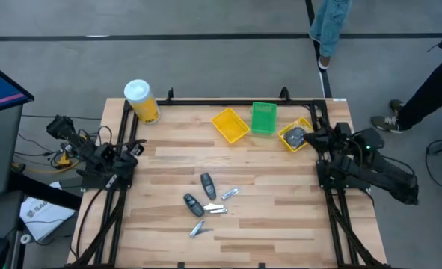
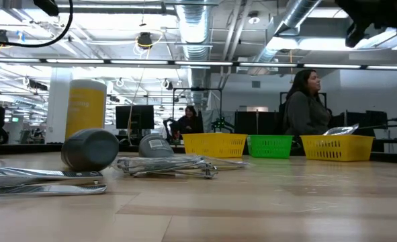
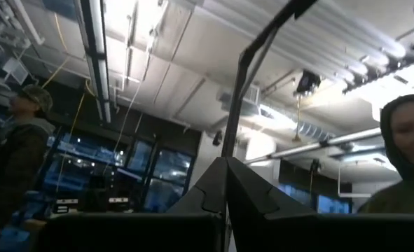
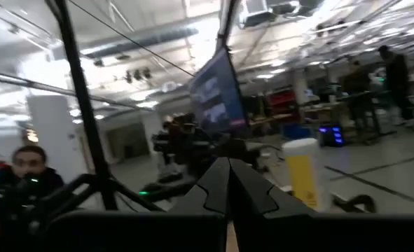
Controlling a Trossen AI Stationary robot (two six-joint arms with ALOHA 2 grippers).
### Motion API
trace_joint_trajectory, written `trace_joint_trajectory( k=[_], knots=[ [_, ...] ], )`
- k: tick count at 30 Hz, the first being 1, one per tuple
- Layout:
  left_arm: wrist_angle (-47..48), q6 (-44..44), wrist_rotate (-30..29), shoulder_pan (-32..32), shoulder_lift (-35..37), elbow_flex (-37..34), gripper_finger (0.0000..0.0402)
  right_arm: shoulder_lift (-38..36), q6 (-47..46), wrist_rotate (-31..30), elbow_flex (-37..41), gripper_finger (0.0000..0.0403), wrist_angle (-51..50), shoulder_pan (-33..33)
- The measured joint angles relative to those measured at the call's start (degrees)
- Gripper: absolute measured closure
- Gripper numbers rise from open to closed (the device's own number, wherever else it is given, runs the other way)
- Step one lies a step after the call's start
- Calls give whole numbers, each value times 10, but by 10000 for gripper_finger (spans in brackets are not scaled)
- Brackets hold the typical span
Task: Pick & Place Travel size toiletries
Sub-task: Put the black deodorant into the left yellow basket
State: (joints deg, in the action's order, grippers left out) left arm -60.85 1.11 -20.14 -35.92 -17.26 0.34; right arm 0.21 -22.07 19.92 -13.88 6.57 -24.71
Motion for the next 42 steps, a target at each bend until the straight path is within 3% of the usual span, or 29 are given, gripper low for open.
trace_joint_trajectory(
  k=[9,15,26,33,42],
  knots=[
    [22,1,-37,0,0,0,402,0,-44,15,131,403,158,44],
    [26,4,-42,0,-1,0,402,0,-19,15,134,403,139,85],
    [30,-15,-38,0,-4,0,402,0,2,12,134,403,137,87],
    [65,61,28,0,-4,0,402,0,-5,27,134,403,72,87],
    [99,42,91,0,-4,0,402,0,35,32,134,403,17,87]
  ],
)
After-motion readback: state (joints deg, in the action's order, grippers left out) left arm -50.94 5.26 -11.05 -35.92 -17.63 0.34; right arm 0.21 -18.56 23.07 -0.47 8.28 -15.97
